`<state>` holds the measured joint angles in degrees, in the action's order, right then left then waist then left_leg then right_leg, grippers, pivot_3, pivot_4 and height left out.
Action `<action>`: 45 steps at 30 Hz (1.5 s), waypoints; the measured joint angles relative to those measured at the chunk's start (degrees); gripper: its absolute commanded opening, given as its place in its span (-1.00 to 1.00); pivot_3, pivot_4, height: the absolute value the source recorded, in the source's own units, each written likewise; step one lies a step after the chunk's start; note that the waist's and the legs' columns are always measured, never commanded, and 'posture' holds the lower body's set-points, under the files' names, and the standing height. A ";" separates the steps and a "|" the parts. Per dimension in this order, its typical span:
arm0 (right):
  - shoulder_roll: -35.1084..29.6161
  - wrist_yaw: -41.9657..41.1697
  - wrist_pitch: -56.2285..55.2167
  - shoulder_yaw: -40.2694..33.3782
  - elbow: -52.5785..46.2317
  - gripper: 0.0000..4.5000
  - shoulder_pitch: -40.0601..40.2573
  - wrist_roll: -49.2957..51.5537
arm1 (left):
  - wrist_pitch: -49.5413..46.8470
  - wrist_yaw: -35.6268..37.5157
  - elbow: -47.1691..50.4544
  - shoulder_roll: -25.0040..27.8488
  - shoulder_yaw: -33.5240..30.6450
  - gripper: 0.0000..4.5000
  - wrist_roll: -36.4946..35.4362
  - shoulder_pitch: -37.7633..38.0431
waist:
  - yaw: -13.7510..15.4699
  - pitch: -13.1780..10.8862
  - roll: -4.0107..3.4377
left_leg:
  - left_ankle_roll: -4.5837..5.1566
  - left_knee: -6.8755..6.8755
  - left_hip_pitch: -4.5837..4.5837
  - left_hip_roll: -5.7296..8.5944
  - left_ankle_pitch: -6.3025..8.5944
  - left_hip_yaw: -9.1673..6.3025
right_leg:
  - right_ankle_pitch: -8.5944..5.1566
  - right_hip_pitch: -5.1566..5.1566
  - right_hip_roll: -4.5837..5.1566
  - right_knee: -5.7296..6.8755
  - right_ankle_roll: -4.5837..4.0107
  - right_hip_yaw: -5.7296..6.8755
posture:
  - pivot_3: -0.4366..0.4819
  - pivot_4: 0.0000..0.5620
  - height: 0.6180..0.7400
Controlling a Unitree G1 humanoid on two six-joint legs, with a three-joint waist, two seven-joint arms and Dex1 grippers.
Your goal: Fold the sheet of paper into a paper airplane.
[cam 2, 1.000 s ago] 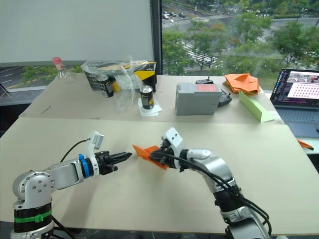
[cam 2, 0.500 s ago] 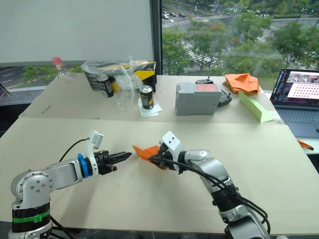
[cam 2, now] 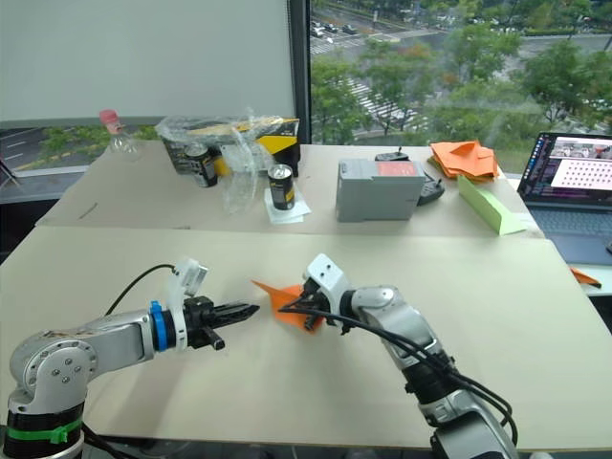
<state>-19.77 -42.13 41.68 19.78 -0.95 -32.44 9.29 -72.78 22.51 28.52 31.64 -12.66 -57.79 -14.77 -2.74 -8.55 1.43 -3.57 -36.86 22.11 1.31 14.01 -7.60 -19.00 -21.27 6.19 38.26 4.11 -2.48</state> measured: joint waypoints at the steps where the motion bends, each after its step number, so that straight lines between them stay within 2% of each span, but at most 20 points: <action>1: 0.00 0.01 -0.03 0.00 0.03 -0.99 -0.01 -0.10 | 0.40 0.62 0.54 0.59 0.47 -1.00 0.12 0.13 | 0.00 0.00 0.00 | 0.00 0.00 -0.01 0.00 0.00 0.01 | 0.00 0.00 0.00 0.00 0.00 -0.01 | -0.05 -0.47 1.00; 8: -0.26 1.27 -0.14 -0.96 0.01 -0.99 0.17 -0.17 | 5.53 4.50 3.23 3.69 3.13 -1.00 2.31 0.85 | 0.09 0.00 0.00 | 0.01 0.00 0.01 0.00 0.01 0.01 | 0.00 0.00 0.00 -0.02 0.00 -0.01 | -0.05 -0.47 1.00; 14: -2.89 5.43 -0.14 -6.85 -1.32 -0.99 1.89 -0.36 | 13.22 7.80 4.61 4.18 4.93 -1.00 6.19 1.29 | 0.27 0.00 0.00 | 0.02 0.01 0.06 0.00 0.01 0.04 | 0.00 0.00 0.01 -0.08 0.00 0.00 | -0.05 -0.47 1.00; 20: -5.19 11.31 1.52 -12.60 -8.37 -0.99 6.21 -1.33 | 17.57 11.55 4.65 4.82 7.18 -1.00 7.44 1.64 | 0.17 0.00 0.00 | 0.37 0.02 0.05 0.00 0.21 0.05 | 0.00 -0.01 0.00 -0.05 0.00 0.00 | -0.05 -0.47 1.00; 26: -4.19 19.98 4.33 -21.36 -14.19 -0.99 11.42 -1.37 | 19.43 13.67 4.10 5.05 8.73 -1.00 8.49 1.47 | 0.23 0.00 0.00 | 0.38 0.01 0.06 0.00 0.22 0.06 | 0.00 0.00 0.00 -0.05 0.00 -0.01 | -0.05 -0.47 1.00; 36: -2.46 32.58 6.04 -30.62 -14.95 -0.99 14.92 -4.51 | 21.62 16.15 0.67 4.87 11.72 -1.00 11.10 -0.27 | 0.13 0.00 -0.02 | 0.39 0.01 0.03 0.00 0.22 0.09 | 0.00 0.00 0.00 -0.01 0.00 -0.03 | -0.05 -0.47 1.00; 45: -3.26 34.86 6.94 -33.07 -11.85 -0.99 16.69 -5.76 | 21.80 17.17 -1.30 4.73 12.18 -1.00 12.77 -0.94 | 0.12 0.00 -0.05 | 0.40 0.01 0.02 0.00 0.22 0.13 | 0.00 0.00 0.00 0.00 0.00 -0.05 | -0.05 -0.47 1.00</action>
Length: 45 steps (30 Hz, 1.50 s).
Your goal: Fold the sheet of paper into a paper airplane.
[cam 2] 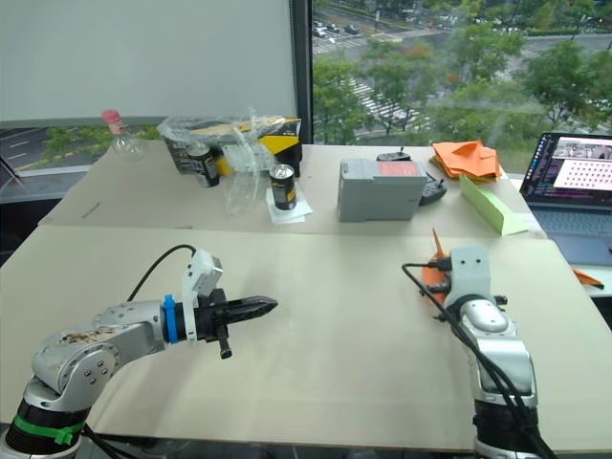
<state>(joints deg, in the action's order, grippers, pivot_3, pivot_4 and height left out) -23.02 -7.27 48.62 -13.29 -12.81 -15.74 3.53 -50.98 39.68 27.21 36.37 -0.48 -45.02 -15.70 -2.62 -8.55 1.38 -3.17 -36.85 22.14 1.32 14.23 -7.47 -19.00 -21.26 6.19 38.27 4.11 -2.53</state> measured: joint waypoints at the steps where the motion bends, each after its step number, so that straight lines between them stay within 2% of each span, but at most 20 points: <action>1: 0.02 0.03 0.09 0.00 0.49 -0.99 0.33 0.00 | -0.01 0.00 -0.04 -0.07 0.01 -1.00 0.04 0.00 | 0.00 0.00 -0.01 | 0.00 0.00 0.00 0.00 0.00 0.00 | 0.00 0.00 0.00 0.00 0.00 -0.01 | -0.05 -0.47 1.00; 4: 0.02 0.47 1.21 -0.05 1.26 -0.99 0.39 -0.02 | -0.14 -0.24 -0.06 -0.26 0.00 -1.00 0.03 -0.02 | -0.09 0.00 -0.01 | 0.00 0.00 -0.01 -0.01 0.00 0.01 | 0.00 0.00 0.00 0.02 0.00 -0.02 | -0.05 -0.47 1.00; 7: 0.17 1.34 1.75 -0.18 2.03 -0.62 0.30 -0.07 | -0.22 -0.31 -0.06 -0.27 0.00 -1.00 0.03 -0.01 | -0.07 0.00 -0.02 | 0.00 0.00 -0.02 0.00 0.00 0.01 | 0.00 0.00 0.00 0.04 0.00 -0.02 | -0.05 -0.47 1.00; 17: 0.31 3.43 1.40 -0.27 3.42 0.97 -1.80 -0.25 | -0.35 -1.05 -0.02 -0.26 -0.17 -1.00 -0.03 0.82 | -0.03 0.00 -0.02 | 0.00 -0.01 -0.01 0.00 0.00 0.02 | 0.00 0.00 0.00 0.06 0.00 -0.03 | -0.05 -0.47 1.00; 27: 2.06 4.21 -11.04 -0.09 0.25 0.99 -6.07 -0.14 | -0.39 -1.63 -0.02 -0.25 -0.75 -1.00 -0.09 0.92 | -0.16 0.01 -0.06 | 0.00 -0.01 -0.04 -0.01 0.00 0.02 | 0.00 0.00 0.00 0.10 0.00 -0.03 | -0.05 -0.47 1.00; 34: 3.33 -3.04 -18.15 7.16 -2.86 0.99 -6.40 1.27 | -0.51 -3.66 -0.06 -1.29 -1.36 -1.00 -0.14 0.90 | -0.15 0.01 -0.06 | 0.00 -0.02 -0.04 -0.01 0.00 0.01 | 0.00 0.00 0.00 0.13 0.00 -0.02 | -0.05 -0.47 1.00; 40: 4.64 -8.92 -19.88 12.68 -3.63 0.99 -6.07 3.07 | -0.62 -7.99 -0.65 -3.66 -3.04 -1.00 -0.05 0.57 | -0.13 0.01 -0.06 | 0.00 -0.04 -0.06 -0.01 0.00 -0.01 | 0.00 0.00 0.00 0.16 0.00 -0.02 | -0.05 -0.47 1.00; 45: 6.96 -11.71 -20.58 14.77 -3.03 0.99 -6.59 4.81 | -0.52 -14.88 -1.26 -6.95 -5.48 -1.00 1.24 0.12 | -0.17 0.01 -0.06 | -0.01 -0.04 -0.08 -0.01 0.00 -0.01 | 0.00 0.00 0.00 0.18 0.00 -0.01 | -0.05 -0.47 1.00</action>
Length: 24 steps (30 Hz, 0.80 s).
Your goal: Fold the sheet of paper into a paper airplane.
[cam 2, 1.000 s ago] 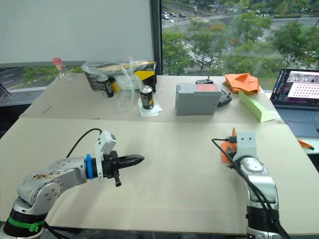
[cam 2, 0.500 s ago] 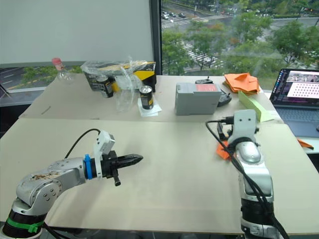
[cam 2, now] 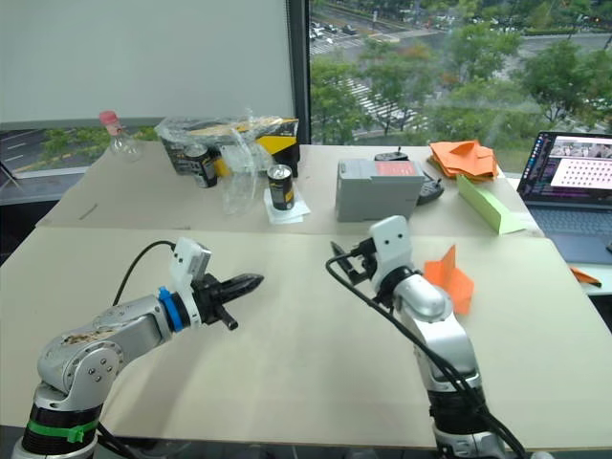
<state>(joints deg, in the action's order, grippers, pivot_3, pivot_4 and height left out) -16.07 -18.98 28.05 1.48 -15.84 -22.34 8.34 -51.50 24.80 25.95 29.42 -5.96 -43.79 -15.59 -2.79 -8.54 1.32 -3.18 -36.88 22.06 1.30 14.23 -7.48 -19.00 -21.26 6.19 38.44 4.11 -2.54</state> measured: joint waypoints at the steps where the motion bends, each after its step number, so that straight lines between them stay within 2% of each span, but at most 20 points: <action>1: 0.78 -0.67 -0.04 0.19 0.65 0.99 -0.35 0.62 | 0.11 -1.78 -0.02 -0.73 -0.56 -1.00 0.93 0.01 | 0.01 0.00 0.00 | -0.01 0.00 0.00 0.00 -0.01 0.00 | 0.00 0.00 0.00 0.00 0.00 0.00 | -0.05 -0.47 1.00; 11: 3.87 -4.69 -0.04 2.08 2.41 0.99 -0.86 4.70 | 1.20 -10.72 0.25 -4.89 -5.50 -1.00 4.18 3.44 | 0.07 0.00 0.00 | -0.04 0.00 -0.02 0.00 -0.02 -0.02 | 0.00 -0.01 0.00 0.04 0.00 0.00 | -0.05 -0.47 1.00; 16: 7.69 -2.12 -0.10 -0.32 5.90 0.99 -1.70 6.42 | 1.48 -13.22 2.03 -6.24 -7.56 -1.00 4.29 5.44 | 0.04 0.00 0.00 | -0.06 0.00 -0.03 0.00 -0.03 -0.02 | 0.00 -0.01 0.00 0.08 0.00 -0.01 | -0.05 -0.47 1.00; 24: 6.05 1.04 -7.96 -0.69 13.19 0.99 -3.88 1.41 | 7.88 -15.18 3.84 -6.52 -7.63 -1.00 9.28 4.57 | 0.13 0.00 0.00 | -0.12 0.00 -0.01 0.00 -0.07 0.00 | 0.00 -0.04 0.00 0.09 0.00 -0.01 | -0.05 -0.47 1.00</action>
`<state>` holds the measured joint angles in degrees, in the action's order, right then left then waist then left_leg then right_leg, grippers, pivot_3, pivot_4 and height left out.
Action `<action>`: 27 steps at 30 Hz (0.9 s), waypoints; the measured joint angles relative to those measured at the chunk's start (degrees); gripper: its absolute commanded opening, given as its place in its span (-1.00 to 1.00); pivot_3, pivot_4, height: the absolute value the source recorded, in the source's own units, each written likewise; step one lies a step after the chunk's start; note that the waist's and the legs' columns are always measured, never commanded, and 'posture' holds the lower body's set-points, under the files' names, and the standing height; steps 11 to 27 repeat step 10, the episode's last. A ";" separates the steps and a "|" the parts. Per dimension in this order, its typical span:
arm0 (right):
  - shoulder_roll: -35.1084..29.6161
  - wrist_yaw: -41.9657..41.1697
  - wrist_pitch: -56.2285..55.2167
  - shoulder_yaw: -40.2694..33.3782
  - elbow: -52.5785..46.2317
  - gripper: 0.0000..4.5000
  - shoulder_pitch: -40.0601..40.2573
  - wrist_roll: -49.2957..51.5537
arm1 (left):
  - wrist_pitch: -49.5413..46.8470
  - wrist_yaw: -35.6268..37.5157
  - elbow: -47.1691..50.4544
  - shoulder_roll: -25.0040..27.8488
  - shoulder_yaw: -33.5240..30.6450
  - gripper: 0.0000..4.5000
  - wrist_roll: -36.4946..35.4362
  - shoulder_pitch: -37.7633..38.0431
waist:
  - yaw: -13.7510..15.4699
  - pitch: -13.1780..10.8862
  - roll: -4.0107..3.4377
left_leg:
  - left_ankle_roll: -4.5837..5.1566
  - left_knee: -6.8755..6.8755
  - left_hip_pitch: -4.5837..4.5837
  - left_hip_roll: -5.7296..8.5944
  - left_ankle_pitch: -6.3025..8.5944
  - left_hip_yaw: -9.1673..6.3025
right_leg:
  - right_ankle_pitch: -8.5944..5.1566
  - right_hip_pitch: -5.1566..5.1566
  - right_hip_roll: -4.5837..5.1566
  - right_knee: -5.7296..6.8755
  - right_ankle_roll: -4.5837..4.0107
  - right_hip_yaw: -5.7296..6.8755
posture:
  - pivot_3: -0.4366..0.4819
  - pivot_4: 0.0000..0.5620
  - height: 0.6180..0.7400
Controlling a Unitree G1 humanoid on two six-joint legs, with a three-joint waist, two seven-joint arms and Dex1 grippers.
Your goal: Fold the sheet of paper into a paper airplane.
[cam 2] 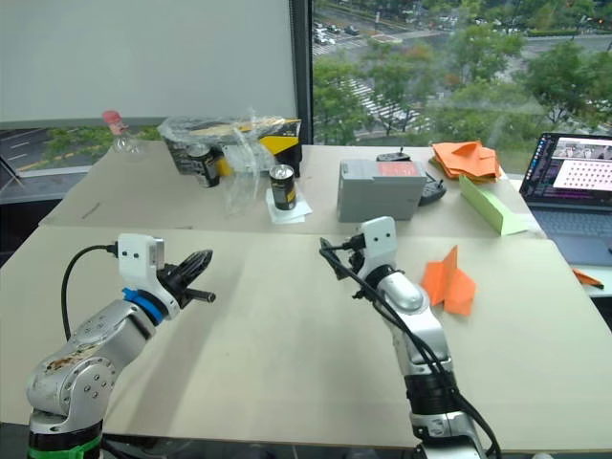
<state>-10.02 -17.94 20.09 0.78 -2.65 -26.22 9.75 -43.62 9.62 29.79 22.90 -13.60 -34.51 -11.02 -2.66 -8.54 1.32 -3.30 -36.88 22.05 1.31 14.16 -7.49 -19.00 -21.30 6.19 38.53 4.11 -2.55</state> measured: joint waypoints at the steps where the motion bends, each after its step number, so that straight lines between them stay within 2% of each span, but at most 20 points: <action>1: -0.03 -0.13 -0.69 0.10 0.16 0.99 0.08 -0.16 | 0.37 -0.08 0.09 0.00 0.11 -1.00 0.59 -0.42 | 0.00 0.00 0.00 | 0.01 0.00 0.00 0.00 0.00 0.00 | 0.00 0.00 0.00 0.00 0.00 0.00 | -0.05 -0.47 1.00; 8: 0.02 -0.81 -2.09 2.16 -0.27 0.99 2.48 -1.14 | 1.51 -0.18 0.19 -0.79 1.41 -1.00 2.68 -1.96 | -0.19 0.00 0.00 | 0.01 0.01 -0.01 -0.01 0.00 0.00 | 0.00 0.00 0.00 0.02 0.00 0.00 | -0.05 -0.47 1.00; 27: 0.03 -0.83 -2.09 2.50 -0.51 0.99 2.50 -1.22 | 1.47 -0.26 0.20 -1.04 1.47 -1.00 2.86 -1.95 | -0.16 0.00 0.00 | 0.01 0.01 -0.01 -0.01 0.00 -0.01 | 0.00 0.00 0.00 0.02 0.00 0.01 | -0.05 -0.47 1.00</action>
